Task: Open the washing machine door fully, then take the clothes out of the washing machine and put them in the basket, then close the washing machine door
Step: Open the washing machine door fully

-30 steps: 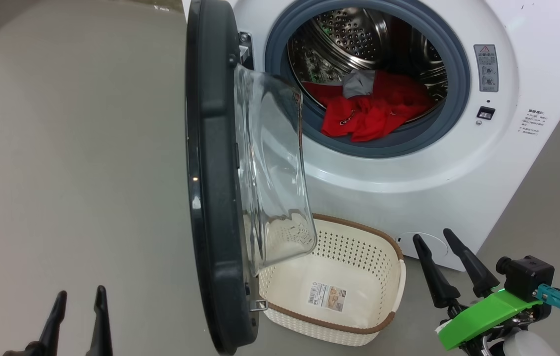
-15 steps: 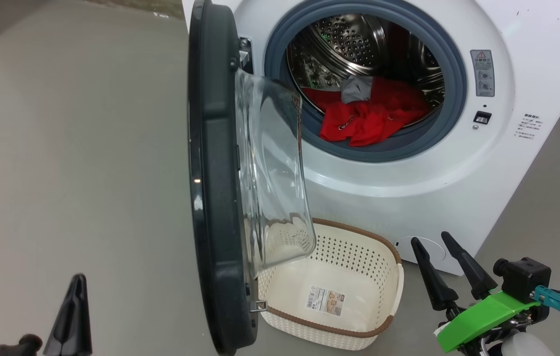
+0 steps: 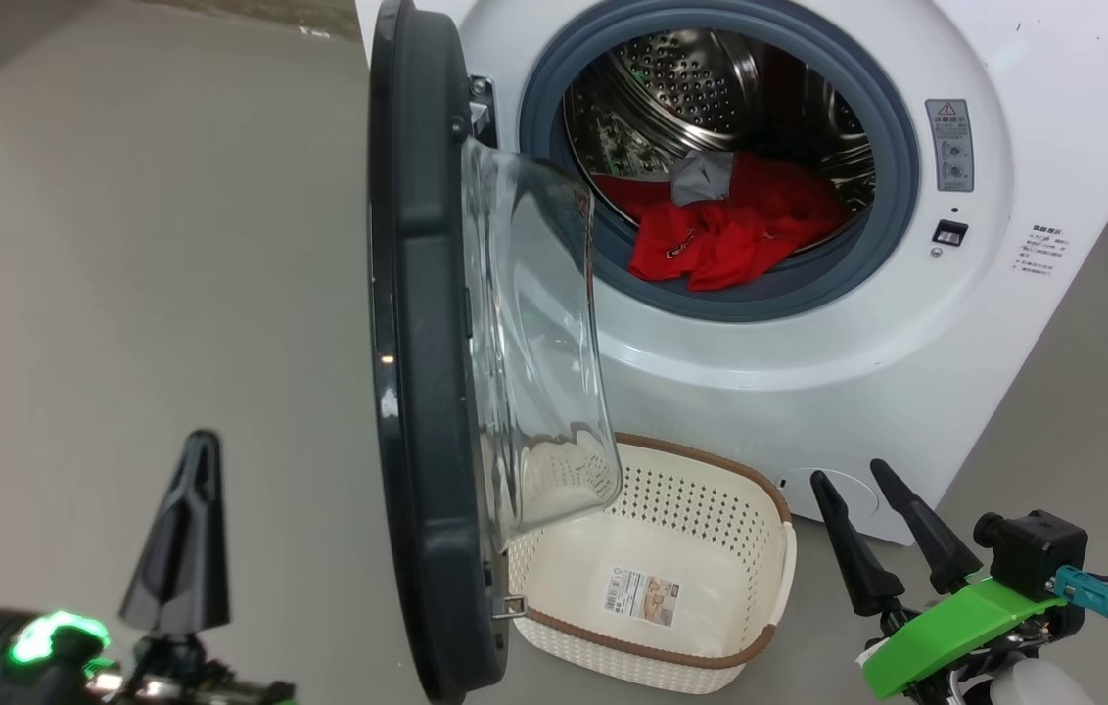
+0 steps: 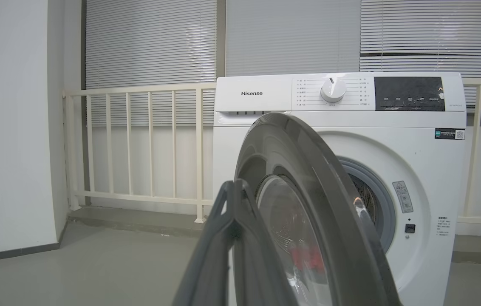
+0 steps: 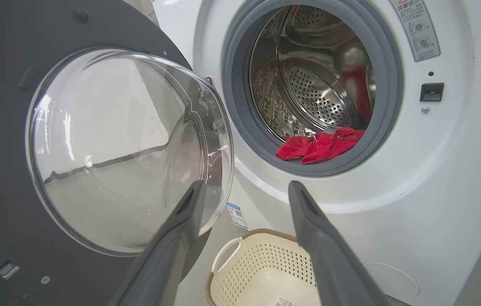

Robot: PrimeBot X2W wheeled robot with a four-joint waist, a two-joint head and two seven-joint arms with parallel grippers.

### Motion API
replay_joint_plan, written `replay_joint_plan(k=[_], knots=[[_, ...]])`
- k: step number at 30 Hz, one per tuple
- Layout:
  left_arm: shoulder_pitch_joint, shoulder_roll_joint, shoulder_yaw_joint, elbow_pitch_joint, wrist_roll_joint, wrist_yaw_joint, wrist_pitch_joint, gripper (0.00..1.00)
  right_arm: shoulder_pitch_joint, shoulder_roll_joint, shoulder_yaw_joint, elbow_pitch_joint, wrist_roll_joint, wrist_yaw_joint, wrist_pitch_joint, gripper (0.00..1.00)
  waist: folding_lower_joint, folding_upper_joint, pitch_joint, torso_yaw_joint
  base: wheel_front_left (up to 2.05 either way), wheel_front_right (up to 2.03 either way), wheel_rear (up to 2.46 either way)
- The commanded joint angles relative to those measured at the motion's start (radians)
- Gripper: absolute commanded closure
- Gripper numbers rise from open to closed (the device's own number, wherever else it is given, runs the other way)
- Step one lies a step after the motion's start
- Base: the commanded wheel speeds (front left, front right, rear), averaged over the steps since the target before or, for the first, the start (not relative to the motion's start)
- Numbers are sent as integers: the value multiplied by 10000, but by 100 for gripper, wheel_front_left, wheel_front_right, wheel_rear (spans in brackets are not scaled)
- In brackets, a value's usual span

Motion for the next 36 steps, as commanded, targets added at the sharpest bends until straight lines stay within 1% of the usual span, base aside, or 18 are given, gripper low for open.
replay_joint_plan(k=[1,5,10,15,19,27,36], knots=[[-602,52,215,-403,3,-91,-76,100,-75,-73,194,-242,69,65,-122,0,-1,0,3,-6,0,0,0],[-762,-8,-485,-955,-87,-246,-78,100,-107,-28,220,-247,78,65,-122,0,-1,0,0,-52,0,0,0],[-803,55,-1450,-1141,-139,-340,3,100,-167,39,268,-257,78,65,-122,0,-1,0,13,-148,0,0,0],[-692,62,-2409,-971,-324,-382,133,100,-196,60,245,-256,110,65,-122,0,-1,0,20,-267,0,0,0],[-669,21,-2972,-591,-570,-398,149,100,-207,94,278,-227,133,65,-122,0,-1,0,11,-358,0,0,0],[-431,-33,-3581,592,-1046,-408,465,100,-283,133,362,-220,166,65,-122,0,-1,0,79,-584,0,0,0],[-323,-152,-3815,1998,-1453,-410,441,100,-343,58,403,-185,196,65,-122,0,-1,0,144,-753,0,0,0]])
